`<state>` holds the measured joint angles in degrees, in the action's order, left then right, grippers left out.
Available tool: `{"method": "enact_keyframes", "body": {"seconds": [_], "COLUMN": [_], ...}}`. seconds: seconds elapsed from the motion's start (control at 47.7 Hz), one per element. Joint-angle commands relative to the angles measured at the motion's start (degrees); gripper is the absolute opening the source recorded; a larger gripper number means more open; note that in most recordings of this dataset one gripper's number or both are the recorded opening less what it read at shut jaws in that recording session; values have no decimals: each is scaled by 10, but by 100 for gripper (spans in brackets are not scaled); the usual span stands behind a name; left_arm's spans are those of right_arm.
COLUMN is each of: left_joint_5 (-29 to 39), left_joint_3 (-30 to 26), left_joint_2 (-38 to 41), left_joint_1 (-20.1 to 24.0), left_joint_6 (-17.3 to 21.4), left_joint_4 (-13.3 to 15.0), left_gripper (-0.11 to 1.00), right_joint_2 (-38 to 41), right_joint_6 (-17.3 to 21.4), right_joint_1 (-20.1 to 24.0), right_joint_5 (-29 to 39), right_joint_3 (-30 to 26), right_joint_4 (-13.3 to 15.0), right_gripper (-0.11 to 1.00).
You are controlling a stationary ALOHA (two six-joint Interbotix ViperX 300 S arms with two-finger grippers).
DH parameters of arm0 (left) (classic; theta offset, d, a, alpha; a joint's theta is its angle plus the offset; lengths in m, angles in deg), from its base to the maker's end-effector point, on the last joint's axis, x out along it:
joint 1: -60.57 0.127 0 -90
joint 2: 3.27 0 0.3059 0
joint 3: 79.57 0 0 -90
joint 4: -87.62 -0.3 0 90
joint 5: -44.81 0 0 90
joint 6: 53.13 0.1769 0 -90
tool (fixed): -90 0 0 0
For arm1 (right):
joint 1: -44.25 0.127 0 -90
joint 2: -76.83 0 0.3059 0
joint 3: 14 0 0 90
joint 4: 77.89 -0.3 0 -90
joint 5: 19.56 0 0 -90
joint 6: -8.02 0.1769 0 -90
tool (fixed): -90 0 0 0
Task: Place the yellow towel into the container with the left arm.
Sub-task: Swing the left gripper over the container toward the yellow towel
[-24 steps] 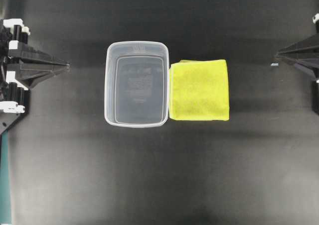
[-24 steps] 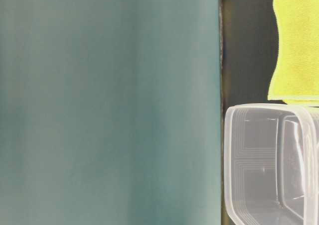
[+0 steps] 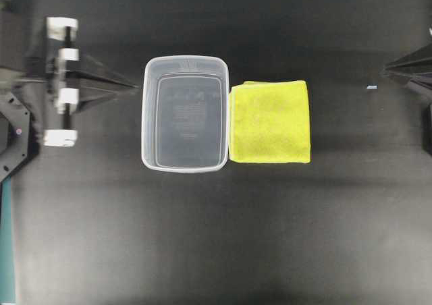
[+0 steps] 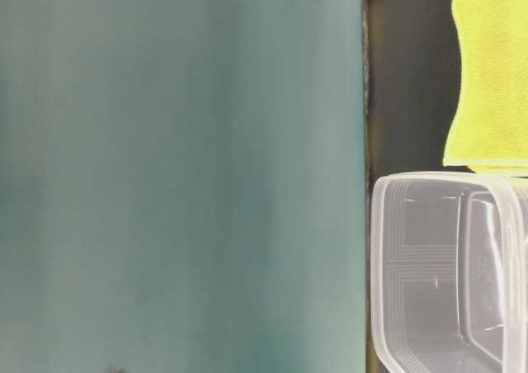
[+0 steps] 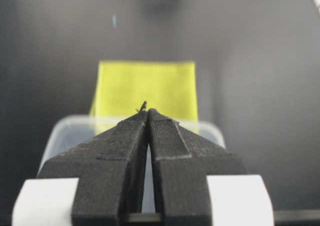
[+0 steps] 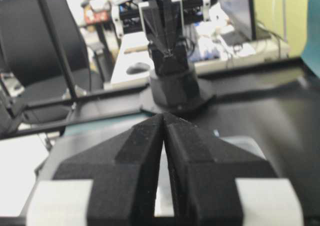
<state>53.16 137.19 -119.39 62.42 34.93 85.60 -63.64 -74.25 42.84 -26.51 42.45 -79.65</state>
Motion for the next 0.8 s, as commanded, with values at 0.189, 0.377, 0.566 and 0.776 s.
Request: {"method": "enact_keyframes", "body": {"seconds": [0.189,0.377,0.566,0.776], "left_joint_5": [102,154,227,308], "left_joint_3": [-148,-230,-330,-447], "left_joint_2": [135,218,313,451], "left_joint_1": [1,6,13,17], "left_joint_6": [15,47,86,95], "left_joint_4": [-4,-4,-4,-4], "left_gripper": [1,24,77,91], "right_joint_2": [-61,-83,-91,-96], "right_joint_6": [-4,-4,-6,-7], "right_joint_1": [-7,-7,-7,-7], "right_joint_5": [106,166,168,167], "right_joint_3": [-14,-11,-13,-11], "right_joint_4": [5,6,6,7], "right_gripper": [20,73,78,78]}}
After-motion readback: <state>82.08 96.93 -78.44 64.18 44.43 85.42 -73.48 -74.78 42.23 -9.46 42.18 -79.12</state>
